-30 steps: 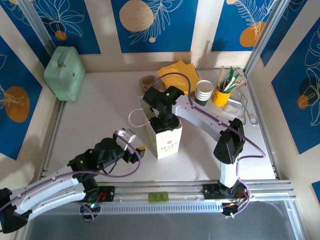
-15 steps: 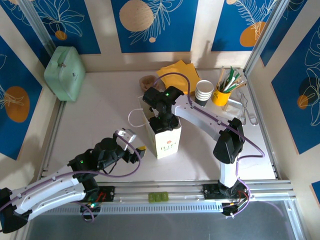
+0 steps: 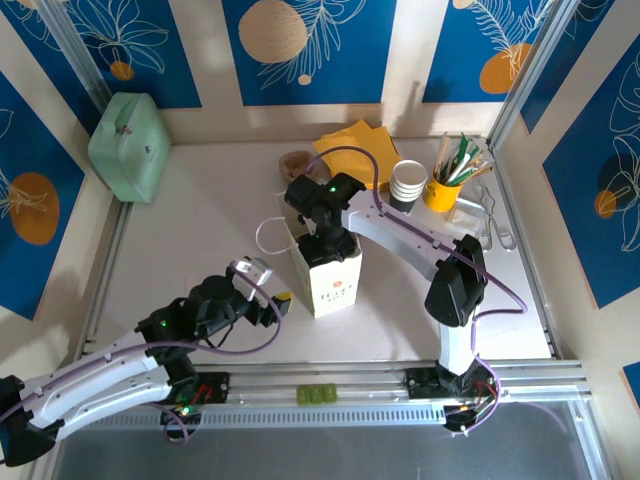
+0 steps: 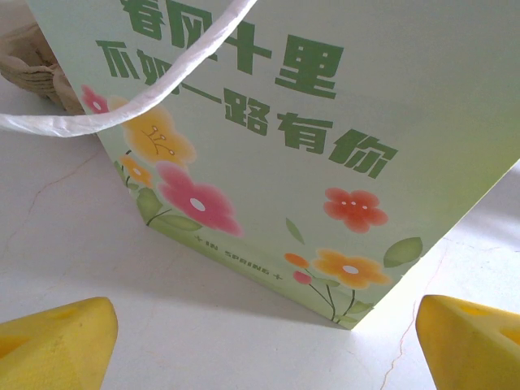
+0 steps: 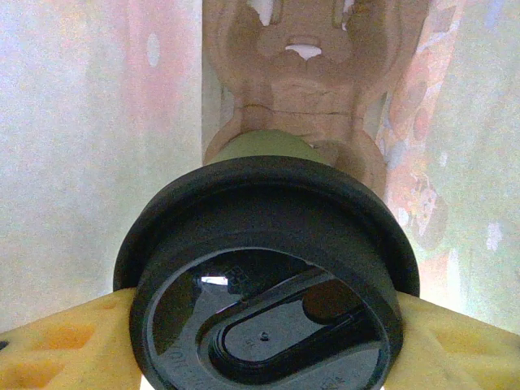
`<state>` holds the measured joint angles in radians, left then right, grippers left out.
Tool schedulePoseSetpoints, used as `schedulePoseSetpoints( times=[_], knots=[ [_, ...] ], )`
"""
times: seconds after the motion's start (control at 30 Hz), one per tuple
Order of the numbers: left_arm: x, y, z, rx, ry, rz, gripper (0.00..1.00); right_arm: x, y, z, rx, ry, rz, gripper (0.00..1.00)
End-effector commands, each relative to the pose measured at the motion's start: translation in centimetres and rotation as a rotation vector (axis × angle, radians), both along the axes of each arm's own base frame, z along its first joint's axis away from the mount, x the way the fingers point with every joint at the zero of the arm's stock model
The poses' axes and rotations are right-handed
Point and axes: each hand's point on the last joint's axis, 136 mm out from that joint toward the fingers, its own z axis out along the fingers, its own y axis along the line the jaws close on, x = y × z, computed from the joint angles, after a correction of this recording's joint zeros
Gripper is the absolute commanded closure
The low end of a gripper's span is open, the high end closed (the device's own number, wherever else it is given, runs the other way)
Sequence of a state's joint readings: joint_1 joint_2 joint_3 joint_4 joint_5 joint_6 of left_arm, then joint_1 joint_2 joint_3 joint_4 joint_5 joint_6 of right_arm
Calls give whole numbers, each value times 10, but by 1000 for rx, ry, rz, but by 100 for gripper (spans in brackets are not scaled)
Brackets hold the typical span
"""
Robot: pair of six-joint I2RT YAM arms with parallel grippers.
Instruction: Pack the takeout coffee
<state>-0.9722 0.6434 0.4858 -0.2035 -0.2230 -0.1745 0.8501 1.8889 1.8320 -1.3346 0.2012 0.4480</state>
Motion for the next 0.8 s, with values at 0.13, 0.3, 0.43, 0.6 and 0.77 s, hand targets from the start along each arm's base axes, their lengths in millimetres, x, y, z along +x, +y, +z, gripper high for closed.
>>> schedulePoseSetpoints(
  times=[0.13,0.3,0.43,0.6,0.77],
  knots=[
    [1,1,3,-2,-8,12,5,-4,2,-15,-18,54,8,36],
    [1,1,3,0,-8,13,5,-3,2,-16,-20,56,7,36],
    [1,1,3,-1,-10,12,5,-3,3,-16,-20,54,7,36],
    [2,0,5,-1,-14,10,5,-2,2,-15,-20,52,5,36],
    [2,-1,5,2,-13,8,5,-2,2,-12,-18,48,4,36]
  ],
)
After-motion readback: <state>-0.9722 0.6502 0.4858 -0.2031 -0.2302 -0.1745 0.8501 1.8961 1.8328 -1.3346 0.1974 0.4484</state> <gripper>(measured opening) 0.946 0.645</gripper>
